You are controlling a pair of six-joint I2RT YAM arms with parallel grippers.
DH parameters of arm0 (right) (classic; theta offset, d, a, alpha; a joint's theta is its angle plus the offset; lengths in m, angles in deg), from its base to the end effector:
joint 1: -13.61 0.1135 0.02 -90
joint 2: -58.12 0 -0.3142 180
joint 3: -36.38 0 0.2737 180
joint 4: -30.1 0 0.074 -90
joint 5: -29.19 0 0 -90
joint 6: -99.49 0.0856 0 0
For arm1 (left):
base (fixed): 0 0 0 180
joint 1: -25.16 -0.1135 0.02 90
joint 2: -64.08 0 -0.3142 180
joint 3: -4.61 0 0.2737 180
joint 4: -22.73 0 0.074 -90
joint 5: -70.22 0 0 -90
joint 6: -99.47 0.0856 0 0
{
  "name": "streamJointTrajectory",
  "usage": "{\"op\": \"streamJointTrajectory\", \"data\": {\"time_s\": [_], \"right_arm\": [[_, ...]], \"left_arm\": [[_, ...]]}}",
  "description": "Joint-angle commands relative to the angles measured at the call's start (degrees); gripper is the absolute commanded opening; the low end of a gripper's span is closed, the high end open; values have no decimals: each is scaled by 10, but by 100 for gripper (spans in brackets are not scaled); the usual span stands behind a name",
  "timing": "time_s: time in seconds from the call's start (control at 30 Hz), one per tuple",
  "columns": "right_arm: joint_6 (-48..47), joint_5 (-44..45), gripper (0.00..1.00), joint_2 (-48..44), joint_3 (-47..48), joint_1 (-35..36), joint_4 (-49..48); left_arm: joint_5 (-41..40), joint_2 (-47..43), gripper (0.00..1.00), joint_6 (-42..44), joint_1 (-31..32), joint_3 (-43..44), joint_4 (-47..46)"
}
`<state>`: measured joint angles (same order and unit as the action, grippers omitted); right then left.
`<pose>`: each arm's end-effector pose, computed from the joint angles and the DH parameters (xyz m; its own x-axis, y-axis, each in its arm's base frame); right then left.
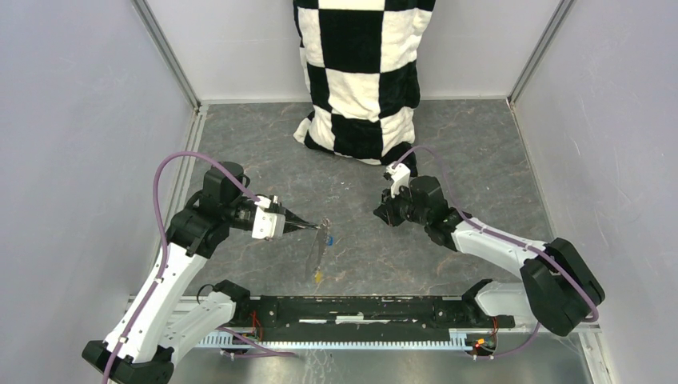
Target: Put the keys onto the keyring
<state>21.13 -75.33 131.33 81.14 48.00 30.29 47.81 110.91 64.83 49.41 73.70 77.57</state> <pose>0.2417 0.1914 0.2087 -0.5343 -0.1291 -0.8354 -0.6336 0.7153 0.2948 0.1026 -0.1330 0.3889 0.4341 0.1485 -0.8885 0.8967 -0.1662 0.4103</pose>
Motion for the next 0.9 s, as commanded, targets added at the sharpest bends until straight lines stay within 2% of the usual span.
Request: {"op": "streamJointTrajectory", "data": {"time_s": [0.0, 0.1, 0.2, 0.27, 0.37, 0.47, 0.6, 0.73, 0.87], "right_arm": [[-36, 61, 30, -13, 5, 1, 30], [-50, 93, 42, 13, 35, -15, 35], [-72, 87, 43, 53, 66, -41, 28], [-138, 74, 40, 72, 81, -48, 16], [-241, -26, 37, 113, 120, -80, 36], [-343, -142, 39, 164, 176, -111, 111], [-424, -229, 43, 204, 226, -132, 175], [-501, -245, 47, 215, 240, -142, 209], [-540, -238, 47, 257, 294, -152, 289]], "left_arm": [[9, -1, 2, -17, 1, 26, -3], [10, -2, 2, -21, 1, 29, -3], [9, -4, 2, -23, 1, 29, -3], [10, -5, 2, -25, 1, 30, -3], [16, -4, 2, -29, 1, 29, -3], [18, -3, 2, -29, 1, 27, -3], [18, 1, 2, -33, 1, 31, -4], [18, 0, 2, -36, 1, 37, -4], [18, -2, 2, -37, 1, 40, -4]]}}
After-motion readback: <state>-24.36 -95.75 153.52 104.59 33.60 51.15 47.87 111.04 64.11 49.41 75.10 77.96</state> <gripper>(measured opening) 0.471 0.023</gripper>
